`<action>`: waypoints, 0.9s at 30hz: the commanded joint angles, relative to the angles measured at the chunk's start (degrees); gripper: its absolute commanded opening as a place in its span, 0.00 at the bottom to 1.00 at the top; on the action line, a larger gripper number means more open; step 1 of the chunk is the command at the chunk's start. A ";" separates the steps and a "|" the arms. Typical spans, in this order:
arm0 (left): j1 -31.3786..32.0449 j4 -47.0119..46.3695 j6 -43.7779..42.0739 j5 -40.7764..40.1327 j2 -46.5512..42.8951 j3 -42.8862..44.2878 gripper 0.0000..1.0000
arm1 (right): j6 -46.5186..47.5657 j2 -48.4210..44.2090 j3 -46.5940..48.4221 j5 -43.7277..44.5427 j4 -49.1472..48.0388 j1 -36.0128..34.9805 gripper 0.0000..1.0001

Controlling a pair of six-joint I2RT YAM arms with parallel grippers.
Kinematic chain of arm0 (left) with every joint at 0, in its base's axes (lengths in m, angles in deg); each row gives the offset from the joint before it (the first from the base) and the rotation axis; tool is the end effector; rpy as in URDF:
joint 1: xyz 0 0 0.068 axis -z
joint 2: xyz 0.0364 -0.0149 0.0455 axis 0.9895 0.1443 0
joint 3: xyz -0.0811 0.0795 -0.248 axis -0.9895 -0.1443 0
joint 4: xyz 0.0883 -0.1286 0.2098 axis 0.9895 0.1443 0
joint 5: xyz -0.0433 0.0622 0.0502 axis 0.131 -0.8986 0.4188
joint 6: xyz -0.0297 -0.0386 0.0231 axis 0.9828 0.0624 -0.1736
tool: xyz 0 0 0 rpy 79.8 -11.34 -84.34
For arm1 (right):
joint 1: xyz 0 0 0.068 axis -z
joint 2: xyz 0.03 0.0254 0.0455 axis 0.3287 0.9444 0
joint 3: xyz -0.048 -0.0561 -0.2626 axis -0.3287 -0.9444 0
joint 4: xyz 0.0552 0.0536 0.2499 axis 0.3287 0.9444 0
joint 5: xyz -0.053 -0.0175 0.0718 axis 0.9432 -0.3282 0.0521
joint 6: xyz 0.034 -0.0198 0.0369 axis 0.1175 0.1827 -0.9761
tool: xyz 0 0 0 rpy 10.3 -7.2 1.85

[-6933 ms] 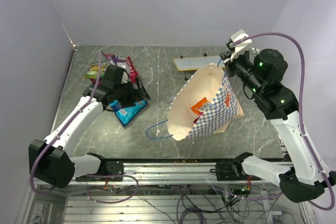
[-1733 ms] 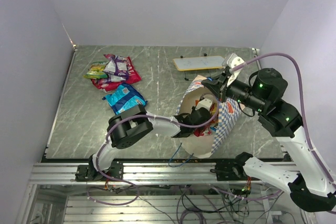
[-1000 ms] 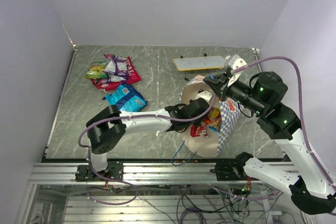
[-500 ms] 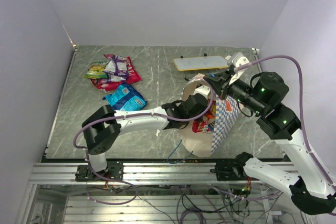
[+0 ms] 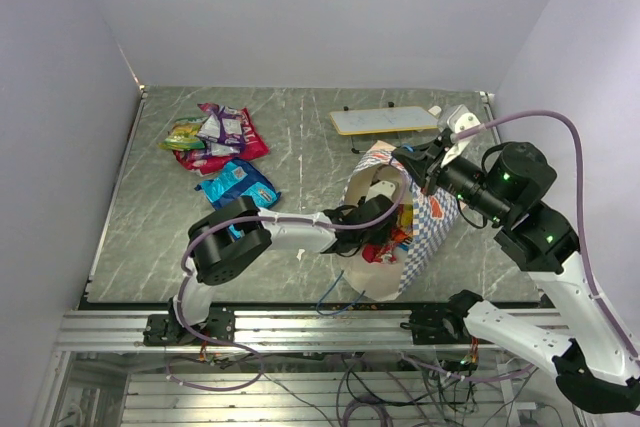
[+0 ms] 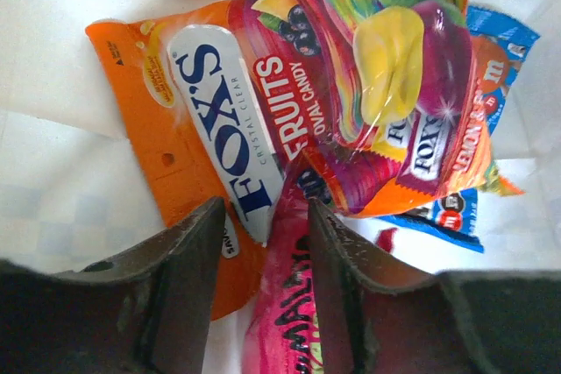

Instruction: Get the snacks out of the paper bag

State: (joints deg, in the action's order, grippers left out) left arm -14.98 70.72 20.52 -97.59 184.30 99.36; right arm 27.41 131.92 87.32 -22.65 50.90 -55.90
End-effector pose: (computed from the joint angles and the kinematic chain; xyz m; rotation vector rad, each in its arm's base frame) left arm 0.1810 -0.3919 0.1626 0.4790 2.2543 -0.5695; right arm 0.1177 0.0957 0.4579 -0.7300 1.4718 0.5587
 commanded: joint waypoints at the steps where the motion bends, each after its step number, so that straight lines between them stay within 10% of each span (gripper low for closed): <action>1: -0.54 -1.90 2.64 1.94 1.53 2.34 0.60 | 0.22 -0.83 -0.24 -0.15 0.44 -0.15 0.00; 5: -0.54 -0.78 2.65 1.54 3.21 4.16 0.78 | 0.89 -0.57 -0.24 -0.90 0.80 -0.12 0.00; 12: -0.56 4.61 0.68 -1.60 7.92 10.40 0.74 | 1.46 0.13 0.56 -3.49 1.17 -0.14 0.00; 15: -0.66 5.63 -0.07 -3.28 8.80 11.82 0.61 | 1.92 0.35 0.87 -4.16 1.78 -0.18 0.00; 19: -0.89 3.73 -1.26 -5.05 7.55 11.19 0.20 | 2.44 0.23 0.47 -5.19 1.77 -0.12 0.00; 27: -0.83 2.35 -3.81 -4.26 0.59 11.55 0.07 | 3.35 0.13 0.82 -3.95 2.31 -0.14 0.00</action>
State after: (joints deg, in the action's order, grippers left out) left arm -15.66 74.48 18.45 -101.29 190.85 109.63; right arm 29.42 132.51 87.32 -26.80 52.80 -55.92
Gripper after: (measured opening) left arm 0.164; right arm 0.003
